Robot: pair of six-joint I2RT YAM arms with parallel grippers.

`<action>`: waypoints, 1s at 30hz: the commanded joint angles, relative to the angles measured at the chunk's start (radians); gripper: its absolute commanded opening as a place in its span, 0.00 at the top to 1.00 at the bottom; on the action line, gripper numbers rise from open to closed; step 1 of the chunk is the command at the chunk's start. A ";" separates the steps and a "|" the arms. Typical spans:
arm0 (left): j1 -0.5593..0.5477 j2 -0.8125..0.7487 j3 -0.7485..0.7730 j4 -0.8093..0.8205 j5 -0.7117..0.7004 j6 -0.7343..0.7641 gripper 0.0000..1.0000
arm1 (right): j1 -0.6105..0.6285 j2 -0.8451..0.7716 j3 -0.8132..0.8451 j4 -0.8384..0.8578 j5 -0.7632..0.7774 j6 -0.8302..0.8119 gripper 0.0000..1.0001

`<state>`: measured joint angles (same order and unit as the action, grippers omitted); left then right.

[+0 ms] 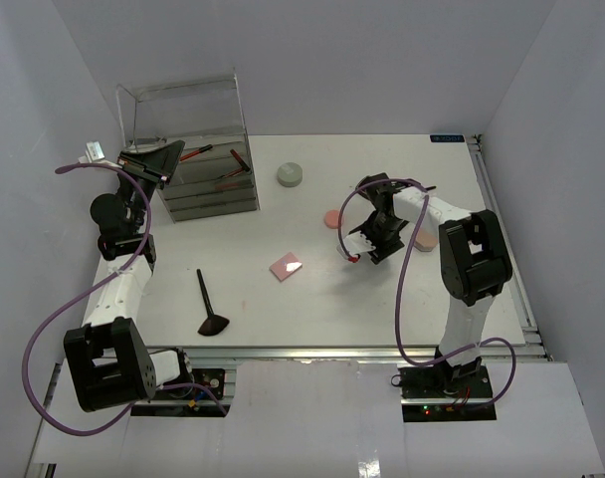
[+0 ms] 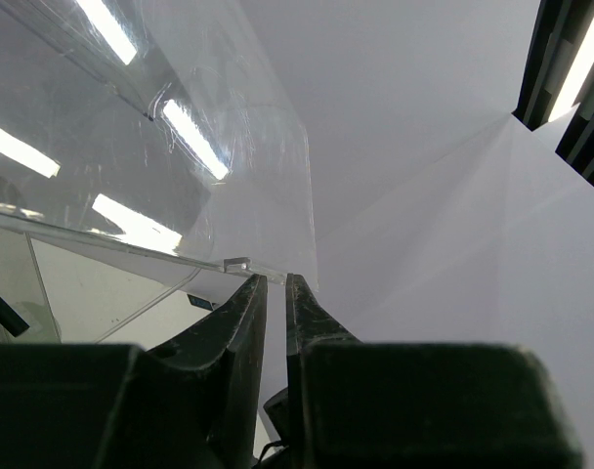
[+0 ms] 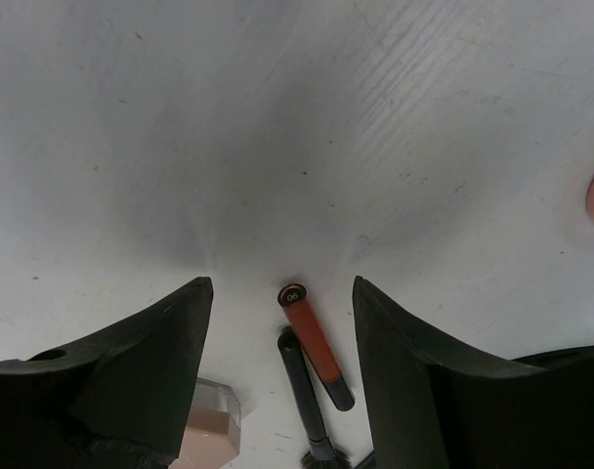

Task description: Organize the makeup

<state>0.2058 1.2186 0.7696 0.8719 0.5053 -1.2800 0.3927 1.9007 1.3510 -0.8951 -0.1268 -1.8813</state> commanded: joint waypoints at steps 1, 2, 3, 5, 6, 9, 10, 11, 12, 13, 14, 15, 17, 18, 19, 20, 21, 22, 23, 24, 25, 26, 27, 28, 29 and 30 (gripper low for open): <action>0.004 -0.022 0.027 0.021 -0.014 0.004 0.75 | -0.006 0.024 0.045 0.037 0.058 -0.029 0.35; 0.004 -0.023 0.027 0.021 -0.014 0.005 0.75 | -0.006 0.029 0.047 0.039 0.061 -0.031 0.35; 0.005 -0.024 0.027 0.021 -0.014 0.005 0.75 | -0.007 0.035 0.047 0.047 0.068 -0.034 0.35; 0.006 -0.024 0.027 0.020 -0.014 0.005 0.75 | -0.008 0.046 0.041 0.064 0.086 -0.042 0.35; 0.006 -0.024 0.027 0.019 -0.014 0.005 0.75 | -0.009 0.050 0.037 0.068 0.096 -0.048 0.36; 0.006 -0.024 0.026 0.020 -0.014 0.005 0.75 | -0.013 0.064 0.036 0.080 0.111 -0.061 0.37; 0.006 -0.024 0.025 0.020 -0.013 0.005 0.75 | -0.014 0.069 0.038 0.085 0.114 -0.064 0.38; 0.006 -0.025 0.024 0.020 -0.014 0.005 0.75 | -0.014 0.073 0.040 0.087 0.115 -0.066 0.39; 0.006 -0.025 0.023 0.019 -0.014 0.004 0.75 | -0.014 0.079 0.040 0.089 0.118 -0.069 0.41; 0.007 -0.026 0.023 0.019 -0.014 0.004 0.75 | -0.014 0.083 0.038 0.093 0.121 -0.073 0.42; 0.007 -0.027 0.023 0.019 -0.014 0.004 0.75 | -0.014 0.088 0.036 0.100 0.137 -0.075 0.43; 0.007 -0.027 0.023 0.017 -0.014 0.004 0.75 | -0.014 0.091 0.034 0.107 0.152 -0.078 0.44; 0.006 -0.029 0.023 0.015 -0.014 0.005 0.75 | -0.014 0.092 0.028 0.112 0.144 -0.086 0.46; 0.006 -0.030 0.023 0.015 -0.014 0.005 0.75 | -0.014 0.092 0.025 0.114 0.139 -0.091 0.47; 0.007 -0.030 0.023 0.015 -0.014 0.005 0.75 | -0.014 0.093 0.022 0.119 0.137 -0.101 0.49; 0.007 -0.030 0.023 0.015 -0.014 0.005 0.75 | -0.014 0.094 0.019 0.124 0.136 -0.108 0.51; 0.007 -0.031 0.023 0.014 -0.014 0.005 0.75 | -0.014 0.097 0.021 0.126 0.136 -0.108 0.53; 0.007 -0.032 0.023 0.013 -0.015 0.006 0.75 | -0.014 0.100 0.024 0.127 0.131 -0.107 0.55; 0.006 -0.033 0.022 0.013 -0.016 0.007 0.75 | -0.014 0.105 0.028 0.127 0.119 -0.105 0.57; 0.006 -0.033 0.022 0.013 -0.015 0.007 0.75 | -0.013 0.106 0.030 0.128 0.109 -0.105 0.59; 0.006 -0.033 0.022 0.013 -0.014 0.007 0.75 | -0.012 0.108 0.031 0.129 0.100 -0.106 0.61; 0.006 -0.033 0.022 0.012 -0.015 0.007 0.75 | -0.012 0.109 0.031 0.131 0.095 -0.108 0.63; 0.007 -0.033 0.022 0.011 -0.016 0.007 0.75 | -0.012 0.109 0.031 0.136 0.091 -0.107 0.64; 0.006 -0.033 0.023 0.011 -0.015 0.007 0.75 | -0.011 0.110 0.032 0.138 0.084 -0.106 0.66; 0.006 -0.033 0.023 0.011 -0.015 0.007 0.75 | -0.010 0.110 0.033 0.139 0.075 -0.105 0.68; 0.006 -0.033 0.023 0.012 -0.015 0.007 0.75 | -0.008 0.110 0.034 0.139 0.066 -0.104 0.69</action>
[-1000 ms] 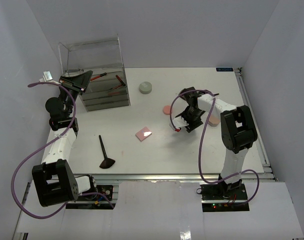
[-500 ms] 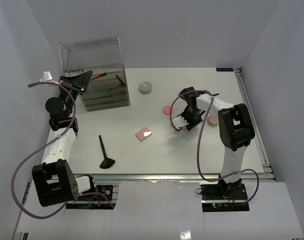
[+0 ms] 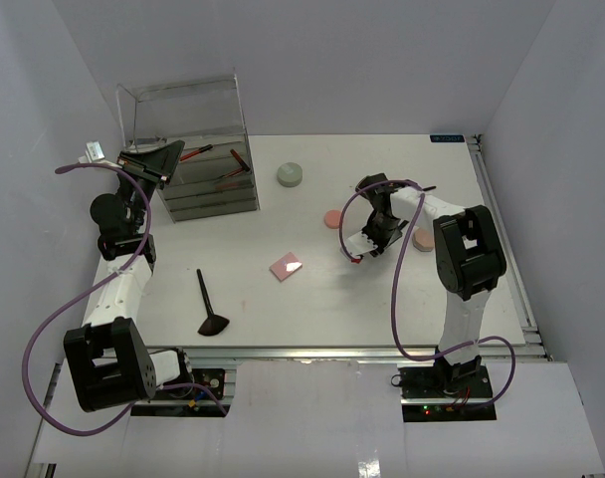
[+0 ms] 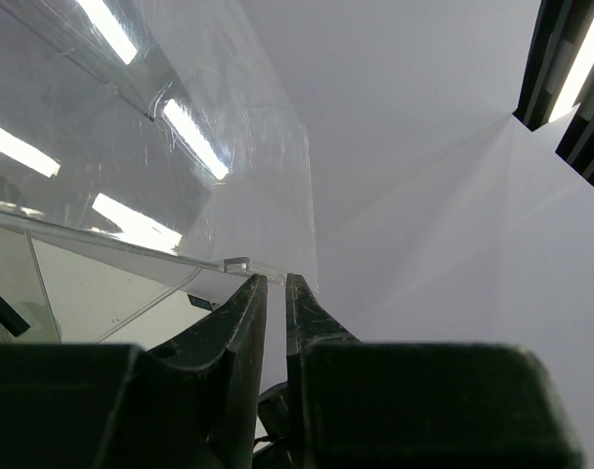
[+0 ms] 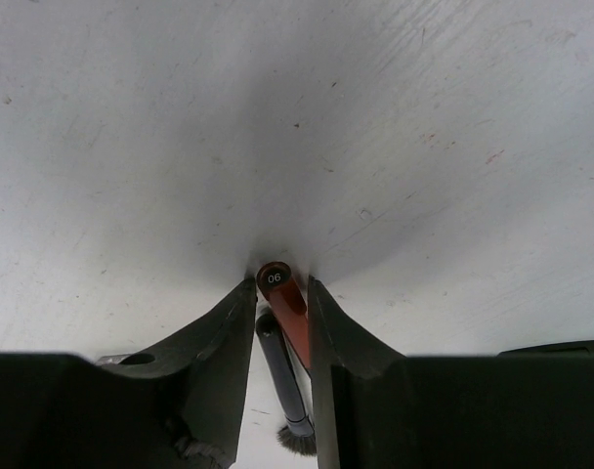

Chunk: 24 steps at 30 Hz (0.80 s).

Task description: Organize the makeup

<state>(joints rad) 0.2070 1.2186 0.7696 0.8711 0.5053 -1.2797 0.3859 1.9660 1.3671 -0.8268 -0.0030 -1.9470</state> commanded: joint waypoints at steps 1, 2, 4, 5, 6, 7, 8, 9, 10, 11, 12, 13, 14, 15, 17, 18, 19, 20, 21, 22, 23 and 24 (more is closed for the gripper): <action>0.005 -0.033 0.023 0.013 -0.013 0.006 0.75 | 0.000 0.045 0.020 0.071 -0.064 -0.038 0.70; 0.005 -0.033 0.023 0.013 -0.014 0.006 0.75 | 0.003 0.043 0.020 0.072 -0.072 -0.036 0.71; 0.006 -0.033 0.024 0.013 -0.014 0.006 0.75 | 0.012 0.044 0.023 0.077 -0.086 -0.033 0.74; 0.006 -0.033 0.025 0.012 -0.013 0.006 0.75 | 0.017 0.045 0.026 0.081 -0.092 -0.030 0.76; 0.006 -0.033 0.025 0.012 -0.014 0.006 0.75 | 0.020 0.047 0.030 0.083 -0.097 -0.025 0.78; 0.006 -0.033 0.025 0.012 -0.015 0.006 0.75 | 0.023 0.048 0.034 0.088 -0.103 -0.021 0.80; 0.005 -0.034 0.025 0.012 -0.016 0.006 0.75 | 0.029 0.050 0.036 0.099 -0.112 -0.016 0.80; 0.005 -0.035 0.024 0.012 -0.016 0.006 0.75 | 0.033 0.050 0.035 0.109 -0.120 -0.014 0.81; 0.005 -0.036 0.023 0.011 -0.016 0.005 0.75 | 0.035 0.047 0.033 0.119 -0.126 -0.013 0.82; 0.005 -0.036 0.023 0.012 -0.015 0.005 0.75 | 0.037 0.044 0.033 0.134 -0.134 -0.013 0.82; 0.005 -0.037 0.023 0.011 -0.015 0.005 0.75 | 0.042 0.040 0.031 0.153 -0.143 -0.013 0.84; 0.005 -0.037 0.024 0.011 -0.016 0.005 0.75 | 0.047 0.036 0.032 0.168 -0.153 -0.012 0.85; 0.005 -0.037 0.025 0.012 -0.015 0.005 0.75 | 0.053 0.032 0.034 0.177 -0.164 -0.008 0.86; 0.005 -0.037 0.026 0.013 -0.014 0.004 0.75 | 0.061 0.026 0.043 0.182 -0.182 0.003 0.87; 0.005 -0.035 0.029 0.014 -0.013 0.002 0.75 | 0.079 0.010 0.064 0.184 -0.222 0.032 0.88; 0.005 -0.034 0.031 0.014 -0.013 0.003 0.75 | 0.089 0.000 0.074 0.183 -0.243 0.049 0.89; 0.005 -0.034 0.031 0.014 -0.012 0.003 0.75 | 0.104 -0.018 0.084 0.180 -0.271 0.072 0.90; 0.005 -0.033 0.031 0.015 -0.012 0.003 0.75 | 0.120 -0.037 0.095 0.178 -0.300 0.095 0.90; 0.005 -0.033 0.031 0.016 -0.011 0.003 0.75 | 0.136 -0.057 0.105 0.175 -0.328 0.119 0.91; 0.005 -0.033 0.031 0.018 -0.011 0.002 0.75 | 0.167 -0.087 0.113 0.170 -0.370 0.142 0.92; 0.005 -0.033 0.031 0.019 -0.011 0.000 0.75 | 0.187 -0.107 0.129 0.169 -0.399 0.189 0.92; 0.005 -0.033 0.031 0.020 -0.011 -0.001 0.75 | 0.206 -0.126 0.141 0.168 -0.426 0.224 0.92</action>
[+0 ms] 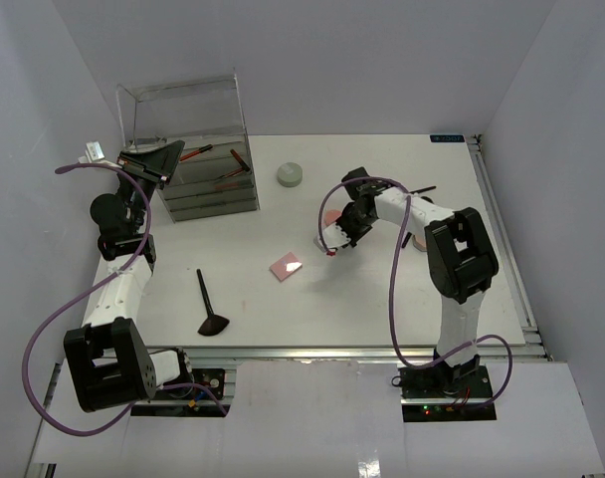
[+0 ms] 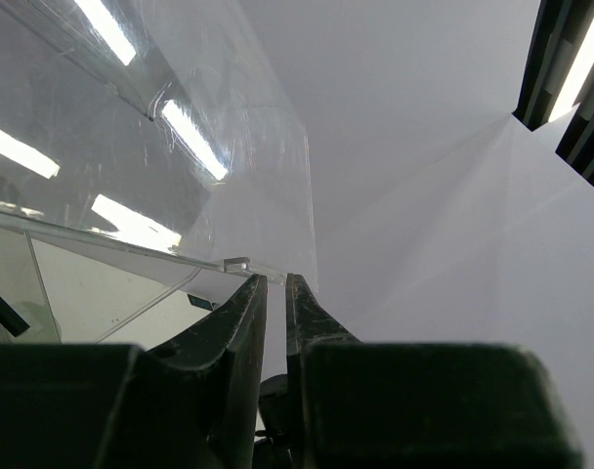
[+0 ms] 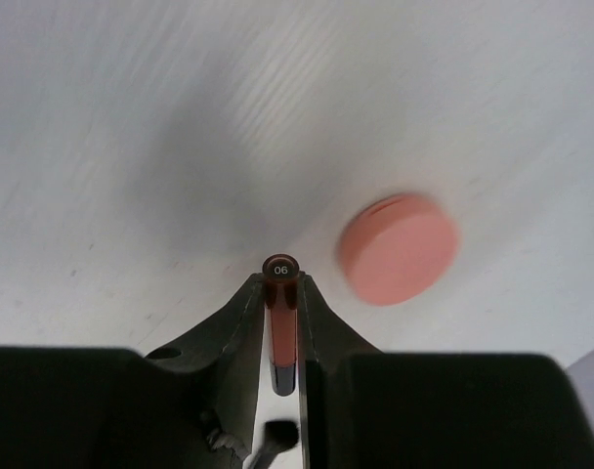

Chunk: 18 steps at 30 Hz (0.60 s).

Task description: Organize the makeup

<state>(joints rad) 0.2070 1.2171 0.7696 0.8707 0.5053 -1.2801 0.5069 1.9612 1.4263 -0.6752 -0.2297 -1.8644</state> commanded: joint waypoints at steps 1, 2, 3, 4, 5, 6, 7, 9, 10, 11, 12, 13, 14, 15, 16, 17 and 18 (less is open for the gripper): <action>0.005 -0.032 0.031 0.021 -0.011 -0.001 0.75 | 0.107 -0.137 0.087 0.019 -0.221 0.156 0.92; 0.005 -0.033 0.031 0.022 -0.011 -0.003 0.75 | 0.139 -0.152 0.108 0.027 -0.242 0.210 0.92; 0.005 -0.034 0.032 0.023 -0.012 -0.004 0.75 | 0.167 -0.164 0.136 0.033 -0.260 0.270 0.92; 0.006 -0.034 0.033 0.022 -0.013 -0.004 0.75 | 0.187 -0.165 0.172 0.036 -0.269 0.328 0.92; 0.005 -0.035 0.033 0.022 -0.013 -0.004 0.75 | 0.211 -0.162 0.187 0.042 -0.278 0.346 0.92; 0.006 -0.036 0.032 0.024 -0.013 -0.006 0.75 | 0.242 -0.150 0.244 0.053 -0.290 0.410 0.92; 0.005 -0.039 0.031 0.024 -0.015 -0.007 0.75 | 0.263 -0.132 0.301 0.060 -0.295 0.458 0.92; 0.005 -0.040 0.029 0.024 -0.016 -0.008 0.75 | 0.293 -0.079 0.420 0.078 -0.296 0.527 0.92; 0.005 -0.041 0.027 0.023 -0.016 -0.008 0.75 | 0.304 -0.045 0.491 0.085 -0.299 0.567 0.92; 0.005 -0.043 0.026 0.021 -0.017 -0.006 0.75 | 0.310 -0.014 0.555 0.087 -0.309 0.604 0.92; 0.005 -0.045 0.024 0.020 -0.018 -0.003 0.75 | 0.319 0.028 0.636 0.089 -0.319 0.647 0.92; 0.005 -0.047 0.023 0.017 -0.018 0.000 0.75 | 0.327 0.063 0.698 0.097 -0.323 0.684 0.92; 0.005 -0.048 0.023 0.017 -0.017 0.002 0.75 | 0.337 0.089 0.737 0.124 -0.323 0.719 0.92; 0.005 -0.048 0.022 0.018 -0.017 0.002 0.75 | 0.345 0.107 0.758 0.162 -0.324 0.749 0.92; 0.005 -0.048 0.023 0.019 -0.017 0.002 0.75 | 0.350 0.113 0.756 0.200 -0.329 0.768 0.92; 0.006 -0.047 0.024 0.019 -0.017 0.002 0.75 | 0.357 0.115 0.748 0.257 -0.333 0.793 0.92; 0.006 -0.045 0.026 0.019 -0.017 0.002 0.75 | 0.362 0.114 0.729 0.327 -0.335 0.816 0.92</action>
<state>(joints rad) 0.2073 1.2118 0.7696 0.8680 0.5044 -1.2827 0.8506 2.0330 2.1566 -0.5169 -0.5232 -1.2210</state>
